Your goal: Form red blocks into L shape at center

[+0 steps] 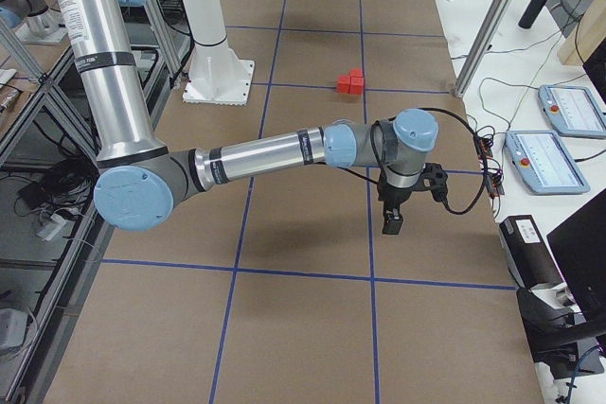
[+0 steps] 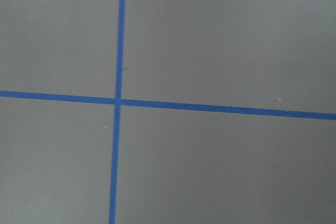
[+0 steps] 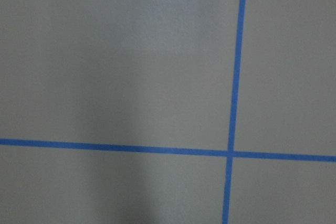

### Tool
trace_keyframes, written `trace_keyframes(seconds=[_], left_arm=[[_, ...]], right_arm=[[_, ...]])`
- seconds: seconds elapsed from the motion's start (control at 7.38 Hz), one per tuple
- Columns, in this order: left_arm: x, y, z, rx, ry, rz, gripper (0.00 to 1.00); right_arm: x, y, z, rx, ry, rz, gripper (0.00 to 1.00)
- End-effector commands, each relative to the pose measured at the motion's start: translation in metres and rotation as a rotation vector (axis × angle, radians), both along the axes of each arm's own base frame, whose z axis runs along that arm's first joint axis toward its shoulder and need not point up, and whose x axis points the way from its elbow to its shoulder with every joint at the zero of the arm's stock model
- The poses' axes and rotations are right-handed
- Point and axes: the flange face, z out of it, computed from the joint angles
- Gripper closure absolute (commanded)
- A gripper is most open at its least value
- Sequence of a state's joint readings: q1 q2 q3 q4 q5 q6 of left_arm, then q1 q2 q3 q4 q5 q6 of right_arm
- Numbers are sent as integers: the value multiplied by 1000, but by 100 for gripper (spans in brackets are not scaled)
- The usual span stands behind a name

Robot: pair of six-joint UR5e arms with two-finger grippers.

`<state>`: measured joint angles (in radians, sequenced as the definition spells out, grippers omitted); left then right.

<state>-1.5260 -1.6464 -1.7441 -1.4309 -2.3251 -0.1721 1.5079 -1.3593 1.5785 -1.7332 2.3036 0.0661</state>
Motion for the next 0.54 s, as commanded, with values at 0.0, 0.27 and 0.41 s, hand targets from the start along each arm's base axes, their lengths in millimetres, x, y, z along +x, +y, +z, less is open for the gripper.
trace_keyframes(seconds=[0.0, 0.27, 0.41], left_arm=[[-17, 12, 32, 29, -2, 10, 0], [-19, 33, 56, 4, -2, 7, 0], [-20, 50, 69, 48, -3, 9, 0]], right_arm=[[11, 31, 54, -29, 20, 10, 1], [12, 32, 66, -19, 19, 20, 1], [17, 31, 63, -13, 15, 30, 1]])
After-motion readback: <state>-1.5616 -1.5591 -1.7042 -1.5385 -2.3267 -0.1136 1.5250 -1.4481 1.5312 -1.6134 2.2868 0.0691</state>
